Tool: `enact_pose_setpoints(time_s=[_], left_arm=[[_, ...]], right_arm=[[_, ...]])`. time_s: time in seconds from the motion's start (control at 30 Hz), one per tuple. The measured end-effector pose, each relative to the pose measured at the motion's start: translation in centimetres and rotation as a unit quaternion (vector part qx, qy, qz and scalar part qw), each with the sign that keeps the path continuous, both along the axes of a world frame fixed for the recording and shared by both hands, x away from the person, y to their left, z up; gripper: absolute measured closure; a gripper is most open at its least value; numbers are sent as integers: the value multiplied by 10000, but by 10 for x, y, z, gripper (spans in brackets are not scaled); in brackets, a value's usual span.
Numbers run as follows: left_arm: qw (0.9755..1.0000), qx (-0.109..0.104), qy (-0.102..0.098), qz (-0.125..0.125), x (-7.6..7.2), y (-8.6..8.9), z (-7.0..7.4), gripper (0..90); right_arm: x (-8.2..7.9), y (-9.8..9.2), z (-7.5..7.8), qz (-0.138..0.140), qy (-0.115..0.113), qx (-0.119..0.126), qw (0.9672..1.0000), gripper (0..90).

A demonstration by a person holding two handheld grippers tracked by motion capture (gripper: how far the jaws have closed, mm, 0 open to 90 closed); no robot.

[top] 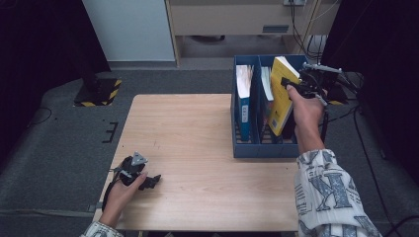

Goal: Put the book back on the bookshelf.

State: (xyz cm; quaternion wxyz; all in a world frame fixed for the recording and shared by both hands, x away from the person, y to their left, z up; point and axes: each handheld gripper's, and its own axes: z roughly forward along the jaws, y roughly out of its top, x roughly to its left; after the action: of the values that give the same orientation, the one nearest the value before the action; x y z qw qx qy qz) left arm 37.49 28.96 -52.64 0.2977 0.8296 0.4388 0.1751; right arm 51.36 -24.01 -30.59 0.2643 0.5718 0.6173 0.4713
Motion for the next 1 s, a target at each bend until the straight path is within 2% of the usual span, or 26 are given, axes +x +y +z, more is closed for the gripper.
enact_pose_setpoints(time_s=[0.43,1.0], left_arm=[[10000,-2,2,-4,0,0,0,50],[10000,31,-1,-36,0,1,1,51]], right_arm=[[5,5,-13,-63,57,-19,10000,749],[3,7,-32,-89,120,-13,9999,747]])
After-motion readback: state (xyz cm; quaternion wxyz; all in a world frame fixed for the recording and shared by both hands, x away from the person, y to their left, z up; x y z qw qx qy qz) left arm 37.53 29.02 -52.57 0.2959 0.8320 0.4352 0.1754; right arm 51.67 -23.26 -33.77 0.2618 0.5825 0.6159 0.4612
